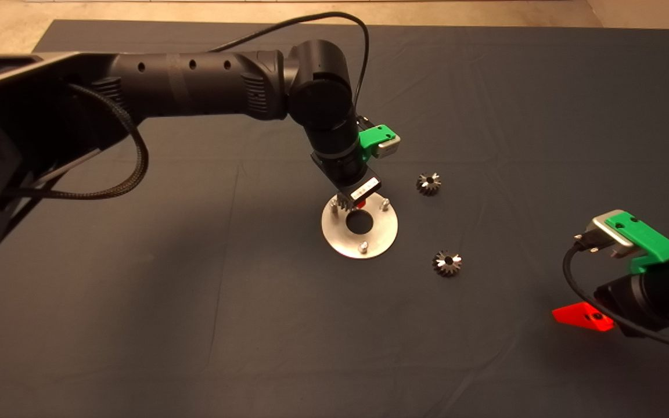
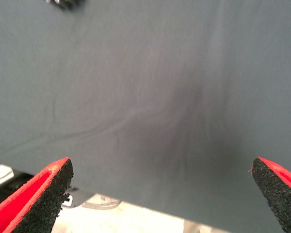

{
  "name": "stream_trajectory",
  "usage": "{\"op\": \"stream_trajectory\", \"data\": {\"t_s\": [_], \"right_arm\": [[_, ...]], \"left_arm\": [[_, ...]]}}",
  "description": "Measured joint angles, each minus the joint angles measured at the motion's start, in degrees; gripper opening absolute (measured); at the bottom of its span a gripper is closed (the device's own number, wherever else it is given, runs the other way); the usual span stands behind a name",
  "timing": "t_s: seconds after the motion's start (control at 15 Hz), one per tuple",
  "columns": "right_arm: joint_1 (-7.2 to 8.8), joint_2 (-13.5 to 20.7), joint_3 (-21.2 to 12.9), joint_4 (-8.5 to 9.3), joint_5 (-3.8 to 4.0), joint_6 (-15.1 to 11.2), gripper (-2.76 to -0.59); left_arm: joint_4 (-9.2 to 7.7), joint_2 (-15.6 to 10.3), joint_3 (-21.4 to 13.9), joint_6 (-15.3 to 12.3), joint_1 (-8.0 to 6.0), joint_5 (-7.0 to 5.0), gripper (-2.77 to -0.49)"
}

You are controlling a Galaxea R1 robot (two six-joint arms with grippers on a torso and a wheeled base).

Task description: Install three planetary gears onto the carrier pins

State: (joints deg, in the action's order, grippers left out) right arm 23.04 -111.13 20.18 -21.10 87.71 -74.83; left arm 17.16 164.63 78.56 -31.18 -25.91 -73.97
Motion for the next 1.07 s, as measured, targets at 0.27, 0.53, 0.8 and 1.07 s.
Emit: {"op": "stream_trajectory", "data": {"t_s": [0.27, 0.53, 0.8, 1.07], "right_arm": [[0.00, 0.1, 0.0, 0.18, -0.01, 0.0, -0.60], [0.16, 0.4, 0.0, 0.21, 0.00, 0.0, -0.60], [0.14, 0.4, 0.0, 0.24, -0.01, 0.0, -0.60], [0.50, 0.6, 0.0, 0.46, -0.01, 0.0, -0.60]], "left_arm": [[0.00, 0.0, 0.1, 0.4, -0.01, -0.81, -2.48], [0.01, -0.2, 0.1, 1.1, -0.02, -3.06, -2.48], [0.00, -0.2, 0.1, 1.1, 0.00, -3.58, -2.48], [0.02, 0.0, 0.1, 1.1, 0.00, -3.58, -2.48]]}}
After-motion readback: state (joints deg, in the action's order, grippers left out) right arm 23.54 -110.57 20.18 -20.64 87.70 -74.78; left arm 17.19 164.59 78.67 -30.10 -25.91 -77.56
